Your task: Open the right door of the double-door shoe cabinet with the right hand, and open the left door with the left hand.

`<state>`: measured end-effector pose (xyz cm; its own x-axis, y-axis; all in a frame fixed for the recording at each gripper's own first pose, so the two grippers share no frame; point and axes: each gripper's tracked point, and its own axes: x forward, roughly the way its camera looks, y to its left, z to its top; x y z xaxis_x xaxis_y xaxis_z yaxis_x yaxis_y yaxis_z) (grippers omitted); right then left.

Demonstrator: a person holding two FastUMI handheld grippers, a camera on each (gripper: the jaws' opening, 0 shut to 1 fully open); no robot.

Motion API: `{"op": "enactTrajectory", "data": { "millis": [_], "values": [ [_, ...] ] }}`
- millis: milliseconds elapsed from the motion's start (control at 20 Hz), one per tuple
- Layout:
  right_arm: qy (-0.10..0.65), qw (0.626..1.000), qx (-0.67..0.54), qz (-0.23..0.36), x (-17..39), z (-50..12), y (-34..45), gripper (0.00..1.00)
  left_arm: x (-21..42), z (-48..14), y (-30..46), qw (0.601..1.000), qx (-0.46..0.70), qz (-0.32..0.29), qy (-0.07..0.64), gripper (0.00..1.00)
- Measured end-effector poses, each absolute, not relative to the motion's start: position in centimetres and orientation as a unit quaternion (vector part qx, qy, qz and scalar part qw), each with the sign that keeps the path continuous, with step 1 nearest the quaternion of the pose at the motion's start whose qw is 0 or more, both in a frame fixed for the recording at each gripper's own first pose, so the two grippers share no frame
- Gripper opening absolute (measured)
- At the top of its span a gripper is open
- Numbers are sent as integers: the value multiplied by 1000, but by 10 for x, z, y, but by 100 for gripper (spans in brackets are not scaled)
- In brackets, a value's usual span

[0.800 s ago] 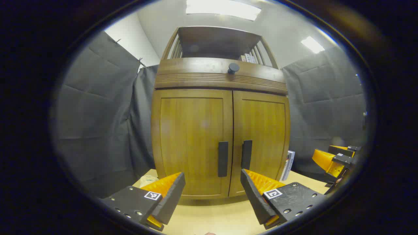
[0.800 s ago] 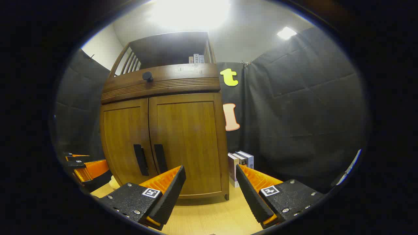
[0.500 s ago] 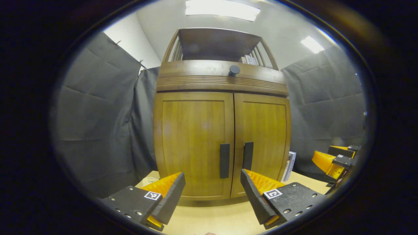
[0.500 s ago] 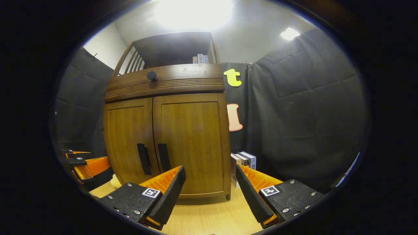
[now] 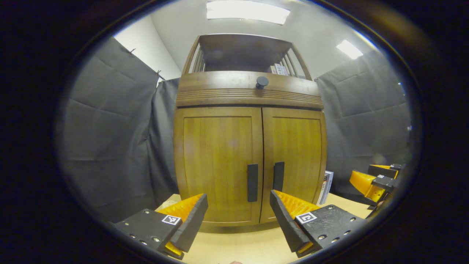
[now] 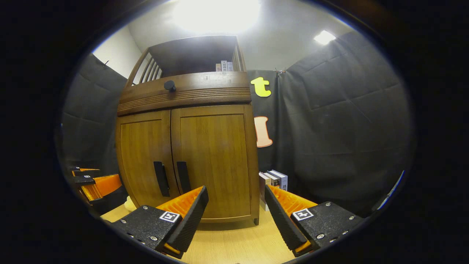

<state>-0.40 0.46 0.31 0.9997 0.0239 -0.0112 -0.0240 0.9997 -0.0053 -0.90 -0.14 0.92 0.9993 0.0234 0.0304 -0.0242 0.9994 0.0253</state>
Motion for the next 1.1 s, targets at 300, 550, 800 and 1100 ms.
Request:
{"op": "enactTrajectory", "data": {
  "millis": [300, 550, 800, 1100],
  "values": [
    [6, 1000, 3, 26, -3, 1, 14, 95, -16, 13, -1, 999, 22, 22, -20, 100],
    [13, 999, 10, 48, 3, -3, 32, 95, -24, 16, 16, 998, 26, 40, -27, 98],
    [16, 997, 11, 77, 22, -4, 57, 95, -30, 15, 23, 998, 22, 57, -25, 100],
    [23, 994, 19, 108, 69, -4, 93, 95, -39, 16, 27, 996, 17, 79, -25, 100]
  ]
}}
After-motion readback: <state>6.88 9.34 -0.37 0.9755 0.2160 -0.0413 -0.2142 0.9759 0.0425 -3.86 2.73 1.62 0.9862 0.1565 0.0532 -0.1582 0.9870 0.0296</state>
